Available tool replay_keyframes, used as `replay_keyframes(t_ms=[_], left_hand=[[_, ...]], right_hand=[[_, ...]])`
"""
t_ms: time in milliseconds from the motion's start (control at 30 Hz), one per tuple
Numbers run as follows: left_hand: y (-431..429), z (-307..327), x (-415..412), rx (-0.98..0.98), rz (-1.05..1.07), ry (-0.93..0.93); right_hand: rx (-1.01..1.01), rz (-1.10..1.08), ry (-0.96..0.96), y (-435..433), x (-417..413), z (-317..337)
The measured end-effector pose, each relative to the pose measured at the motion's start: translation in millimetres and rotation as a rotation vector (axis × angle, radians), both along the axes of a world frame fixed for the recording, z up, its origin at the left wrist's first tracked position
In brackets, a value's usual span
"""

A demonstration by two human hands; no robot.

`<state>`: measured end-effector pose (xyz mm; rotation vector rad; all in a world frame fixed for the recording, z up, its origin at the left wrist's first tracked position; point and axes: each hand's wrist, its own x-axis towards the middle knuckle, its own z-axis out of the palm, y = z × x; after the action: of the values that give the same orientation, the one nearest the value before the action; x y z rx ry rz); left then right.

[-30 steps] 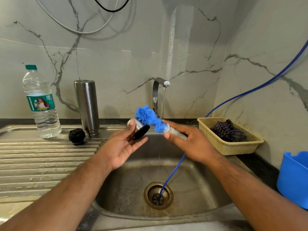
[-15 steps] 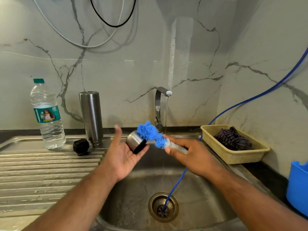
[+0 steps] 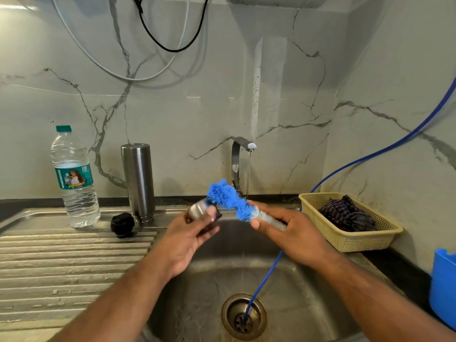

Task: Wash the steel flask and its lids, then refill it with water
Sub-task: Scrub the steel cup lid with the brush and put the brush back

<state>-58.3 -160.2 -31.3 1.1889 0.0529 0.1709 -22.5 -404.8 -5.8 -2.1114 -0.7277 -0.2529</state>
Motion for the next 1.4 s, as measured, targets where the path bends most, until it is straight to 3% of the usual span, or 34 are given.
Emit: replay_keyframes(t_ms=[100,200,467,800,1100,1400], left_hand=[[0,-9,0,0.474,0.084,-0.012],[-1,-15,3,0.642,0.076,-0.057],[-1,-12,-2,0.708,0.114,-0.053],[-3,-17,1,0.671,0.069,-0.106],[-4,-18,0,0.686,0.066,-0.077],[-4,-13,-4,0.621,0.052,-0.058]], right_hand=[[-0.071,0.07,0.025,0,-4,3],[-0.182,0.078,-0.009,5,-4,-3],[-0.199,0.026,-0.068,6,1,-4],[-0.169,0.126,0.034,4,-3,-2],[-0.232,0.05,-0.078,1,4,-7],[-0.245,0.121,-0.067,1,1,-6]])
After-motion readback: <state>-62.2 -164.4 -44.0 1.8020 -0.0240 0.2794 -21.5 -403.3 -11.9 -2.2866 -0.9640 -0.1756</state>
